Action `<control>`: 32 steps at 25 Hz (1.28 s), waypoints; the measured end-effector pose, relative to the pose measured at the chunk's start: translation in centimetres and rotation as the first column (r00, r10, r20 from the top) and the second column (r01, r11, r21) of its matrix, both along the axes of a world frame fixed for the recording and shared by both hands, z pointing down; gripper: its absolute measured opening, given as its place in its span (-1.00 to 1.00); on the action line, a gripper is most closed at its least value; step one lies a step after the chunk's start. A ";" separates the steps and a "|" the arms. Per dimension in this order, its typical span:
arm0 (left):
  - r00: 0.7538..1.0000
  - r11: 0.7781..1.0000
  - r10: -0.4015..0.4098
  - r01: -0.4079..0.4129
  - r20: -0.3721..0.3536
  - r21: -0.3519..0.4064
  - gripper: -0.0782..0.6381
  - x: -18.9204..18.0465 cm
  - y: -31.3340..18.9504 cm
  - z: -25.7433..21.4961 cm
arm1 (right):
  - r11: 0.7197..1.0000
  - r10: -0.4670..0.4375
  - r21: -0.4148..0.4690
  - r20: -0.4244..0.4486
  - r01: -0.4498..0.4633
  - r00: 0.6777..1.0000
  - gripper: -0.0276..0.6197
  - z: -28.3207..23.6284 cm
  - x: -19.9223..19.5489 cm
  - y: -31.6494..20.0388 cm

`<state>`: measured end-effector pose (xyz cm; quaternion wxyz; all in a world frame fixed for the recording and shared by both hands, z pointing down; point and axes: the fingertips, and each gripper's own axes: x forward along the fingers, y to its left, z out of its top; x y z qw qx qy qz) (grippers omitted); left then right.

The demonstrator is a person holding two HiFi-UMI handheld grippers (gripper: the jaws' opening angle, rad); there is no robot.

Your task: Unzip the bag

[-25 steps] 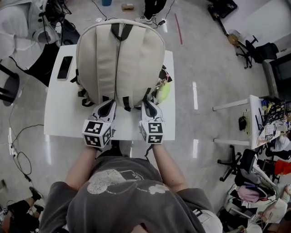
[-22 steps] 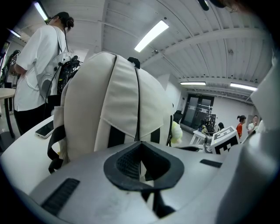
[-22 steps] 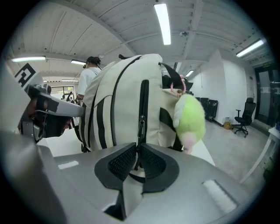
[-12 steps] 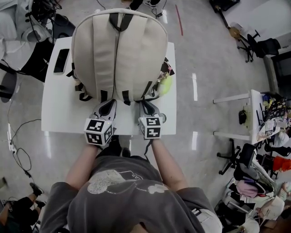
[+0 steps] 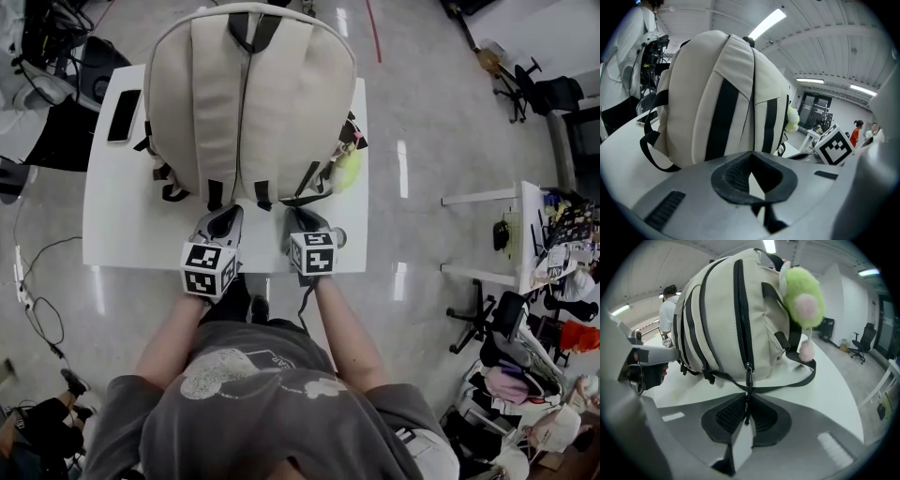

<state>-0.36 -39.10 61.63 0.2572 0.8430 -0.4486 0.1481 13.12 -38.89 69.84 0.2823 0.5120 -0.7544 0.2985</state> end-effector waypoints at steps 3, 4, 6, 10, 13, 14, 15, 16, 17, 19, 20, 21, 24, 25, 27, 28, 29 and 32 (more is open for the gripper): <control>1.000 1.000 0.017 -0.017 0.016 0.014 -0.77 0.1 0.2 0.0 | 1.000 -0.009 -0.029 -0.004 0.009 1.000 -0.82 0.3 -0.1 0.1; 1.000 1.000 0.017 -0.018 0.012 0.013 -0.77 0.1 0.2 0.0 | 0.999 -0.008 -0.034 -0.007 0.008 1.000 -0.82 0.3 -0.1 0.1; 1.000 1.000 0.016 -0.016 0.006 0.011 -0.77 0.2 0.3 -0.1 | 0.999 -0.004 -0.036 -0.014 0.004 1.000 -0.82 0.4 0.0 0.2; 1.000 1.000 0.020 -0.020 0.008 0.019 -0.77 0.3 0.5 -0.4 | 1.000 0.001 -0.014 -0.023 -0.001 1.000 -0.82 0.2 0.0 0.4; 1.000 1.000 0.014 -0.014 -0.003 0.022 -0.77 0.4 0.6 -0.9 | 1.000 -0.009 -0.011 -0.022 0.009 1.000 -0.79 0.1 0.1 0.7; 1.000 1.000 0.010 -0.010 -0.011 0.022 -0.77 0.4 0.6 -1.2 | 1.000 -0.009 -0.011 -0.019 0.009 1.000 -0.76 0.1 0.2 0.7; 1.000 1.000 0.006 -0.005 -0.018 0.023 -0.77 0.4 0.7 -1.5 | 1.000 -0.006 -0.007 -0.014 0.006 1.000 -0.72 0.0 0.3 0.8; 1.000 1.000 0.003 -0.002 -0.024 0.028 -0.77 0.4 0.7 -1.9 | 1.000 -0.002 -0.001 -0.008 0.002 1.000 -0.67 -0.1 0.4 0.8; 1.000 0.999 0.000 0.001 -0.028 0.035 -0.77 0.3 0.7 -2.2 | 1.000 0.004 0.007 -0.004 -0.004 1.000 -0.62 -0.3 0.5 0.8; 0.999 0.999 -0.002 0.003 -0.034 0.046 -0.77 0.3 0.9 -2.8 | 0.999 0.017 0.027 -0.001 -0.017 1.000 -0.52 -0.8 0.8 0.7; 0.999 0.999 -0.002 0.004 -0.035 0.050 -0.77 0.3 0.9 -3.0 | 0.999 0.024 0.037 0.000 -0.024 1.000 -0.49 -1.1 0.9 0.8; 0.999 0.999 -0.001 0.003 -0.034 0.053 -0.77 0.3 1.0 -3.1 | 0.999 0.028 0.045 0.003 -0.028 1.000 -0.48 -1.5 1.0 0.8; 1.000 0.998 -0.001 0.003 -0.030 0.065 -0.77 0.6 1.4 -3.6 | 0.997 0.031 0.073 0.015 -0.032 0.999 -0.49 -2.9 1.0 1.2; 1.000 0.998 -0.001 0.003 -0.029 0.070 -0.77 0.7 1.6 -3.9 | 0.996 0.030 0.086 0.018 -0.032 0.999 -0.49 -3.5 1.1 1.4; 1.000 0.997 -0.002 0.004 -0.028 0.079 -0.77 0.9 2.2 -4.4 | 0.993 0.034 0.114 0.021 -0.036 0.999 -0.49 -4.7 1.2 1.9; 1.000 0.997 -0.003 0.005 -0.028 0.083 -0.77 1.0 2.6 -4.6 | 0.991 0.036 0.129 0.024 -0.039 0.999 -0.49 -5.3 1.2 2.1; 1.000 0.996 -0.004 0.007 -0.027 0.087 -0.77 1.1 3.0 -4.8 | 0.988 0.038 0.145 0.030 -0.042 0.999 -0.49 -5.9 1.3 2.4; 1.000 0.994 -0.018 0.020 -0.025 0.104 -0.77 1.2 4.6 -5.7 | 0.981 0.036 0.190 0.057 -0.047 0.998 -0.52 -7.9 1.4 3.6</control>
